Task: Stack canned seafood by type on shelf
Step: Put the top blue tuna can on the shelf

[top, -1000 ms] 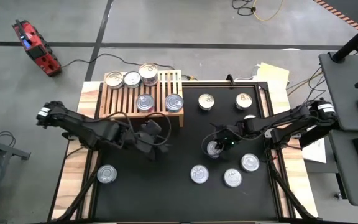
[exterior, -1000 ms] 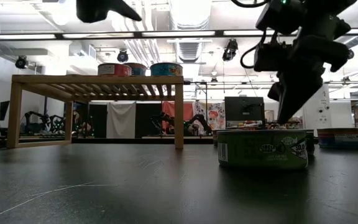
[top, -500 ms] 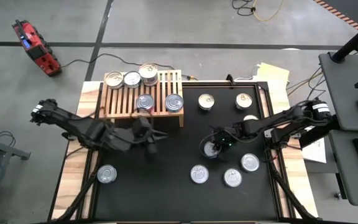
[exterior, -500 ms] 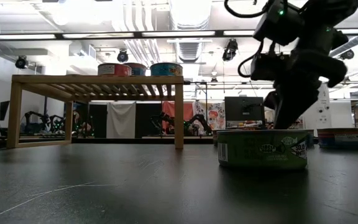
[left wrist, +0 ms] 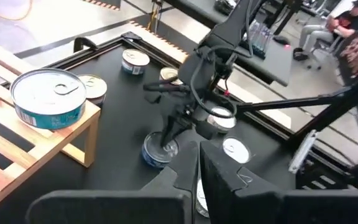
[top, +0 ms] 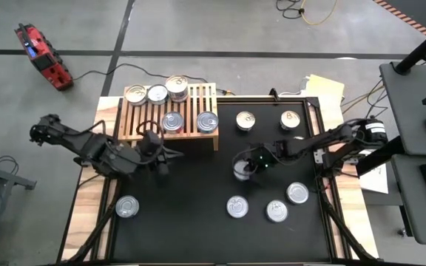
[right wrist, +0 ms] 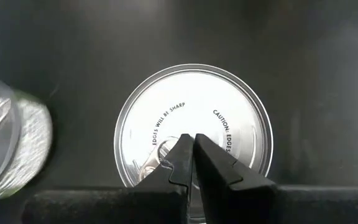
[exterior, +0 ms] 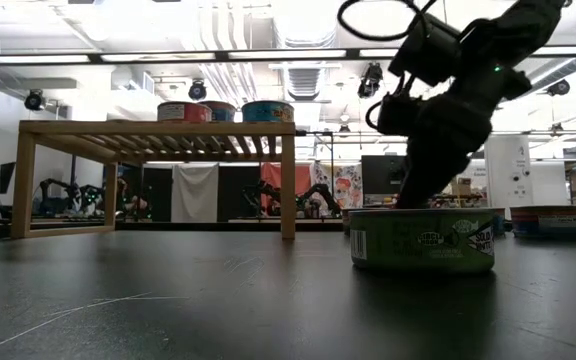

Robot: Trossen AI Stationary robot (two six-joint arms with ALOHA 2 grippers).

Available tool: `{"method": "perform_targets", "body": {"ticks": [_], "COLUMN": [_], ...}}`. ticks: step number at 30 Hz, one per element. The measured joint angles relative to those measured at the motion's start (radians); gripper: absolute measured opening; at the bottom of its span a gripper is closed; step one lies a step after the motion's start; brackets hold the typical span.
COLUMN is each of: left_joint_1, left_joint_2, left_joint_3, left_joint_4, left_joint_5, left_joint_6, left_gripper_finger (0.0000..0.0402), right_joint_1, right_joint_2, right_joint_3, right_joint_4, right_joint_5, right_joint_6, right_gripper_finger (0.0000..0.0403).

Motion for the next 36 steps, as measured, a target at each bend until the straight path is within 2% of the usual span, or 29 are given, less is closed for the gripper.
{"method": "perform_targets", "body": {"ticks": [9,16,19,22,26,31,36], "left_joint_1": [0.0,-0.013,-0.026,-0.028,-0.017,0.01,0.015], "left_joint_2": [0.151,0.239,0.245,0.245,0.256,0.285,0.318], "left_joint_3": [-0.005,-0.064,-0.149,-0.27,-0.418,-0.524,-0.558], "left_joint_4": [0.029,0.103,0.275,0.531,0.791,0.823,0.946], "left_joint_5": [-0.023,-0.02,0.009,0.087,0.124,0.108,0.107], "left_joint_6": [-0.043,-0.183,-0.195,-0.183,-0.224,-0.356,-0.329], "left_gripper_finger": [0.0,0.0,0.0,0.0,0.0,0.0,0.0], "right_joint_1": [-0.053,-0.062,-0.08,-0.106,-0.126,-0.128,-0.125], "right_joint_2": [-0.042,-0.147,-0.192,-0.218,-0.213,-0.145,-0.076], "right_joint_3": [0.026,0.045,0.045,0.045,0.036,0.033,0.034], "right_joint_4": [-0.04,-0.191,-0.3,-0.418,-0.449,-0.335,-0.277], "right_joint_5": [-0.044,-0.038,-0.038,-0.037,-0.036,-0.033,-0.001], "right_joint_6": [-0.032,0.126,0.221,0.321,0.399,0.542,0.638], "right_gripper_finger": [0.0012,0.0012,0.0012,0.0012,0.0012,0.0012,0.0012]}}
